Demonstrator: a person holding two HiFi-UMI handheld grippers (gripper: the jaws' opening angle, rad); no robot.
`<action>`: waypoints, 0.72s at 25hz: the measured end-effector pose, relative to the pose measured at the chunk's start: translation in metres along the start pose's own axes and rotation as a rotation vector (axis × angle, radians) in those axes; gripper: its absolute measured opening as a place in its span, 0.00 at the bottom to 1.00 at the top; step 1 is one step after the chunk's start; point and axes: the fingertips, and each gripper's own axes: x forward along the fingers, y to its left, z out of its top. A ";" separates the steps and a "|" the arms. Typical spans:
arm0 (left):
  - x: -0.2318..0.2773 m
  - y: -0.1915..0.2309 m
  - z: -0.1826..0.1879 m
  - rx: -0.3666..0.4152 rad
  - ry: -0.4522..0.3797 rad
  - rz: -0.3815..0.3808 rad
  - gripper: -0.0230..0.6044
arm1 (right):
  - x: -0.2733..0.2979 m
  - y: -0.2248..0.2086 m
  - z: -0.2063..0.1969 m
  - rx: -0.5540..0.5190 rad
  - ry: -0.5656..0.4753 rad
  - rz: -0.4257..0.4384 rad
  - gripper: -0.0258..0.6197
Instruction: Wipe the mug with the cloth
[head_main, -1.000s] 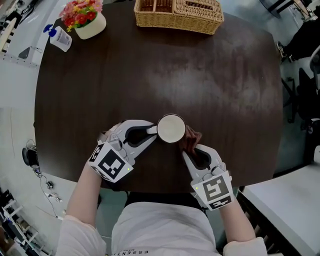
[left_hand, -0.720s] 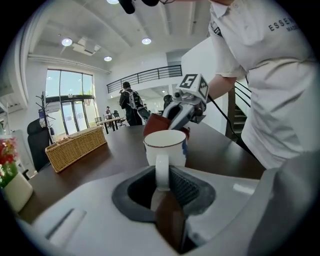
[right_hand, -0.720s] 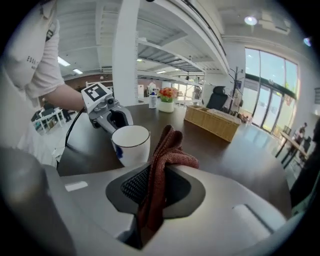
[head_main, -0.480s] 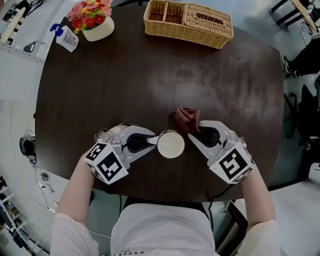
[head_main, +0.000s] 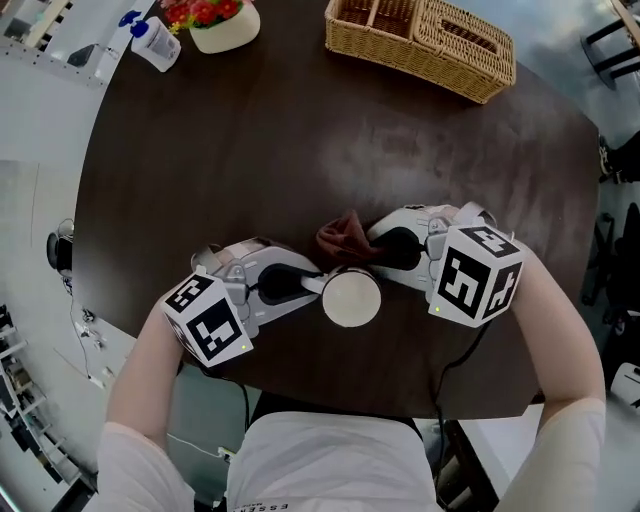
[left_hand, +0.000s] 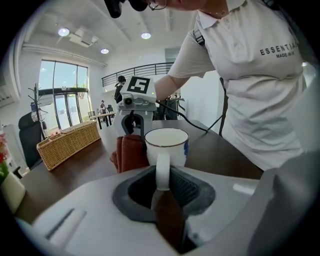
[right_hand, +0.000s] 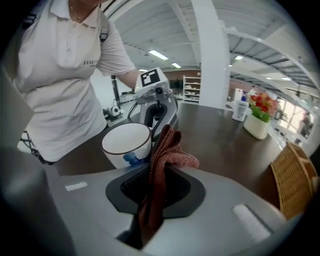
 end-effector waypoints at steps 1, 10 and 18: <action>0.000 0.000 -0.001 -0.005 0.003 -0.005 0.16 | 0.002 0.000 0.000 -0.058 0.029 0.034 0.17; -0.001 0.001 -0.003 -0.078 -0.005 0.045 0.16 | 0.007 0.012 -0.006 -0.261 0.136 0.141 0.17; -0.001 0.002 -0.005 -0.141 0.000 0.144 0.16 | -0.007 0.024 -0.020 -0.009 0.045 0.039 0.17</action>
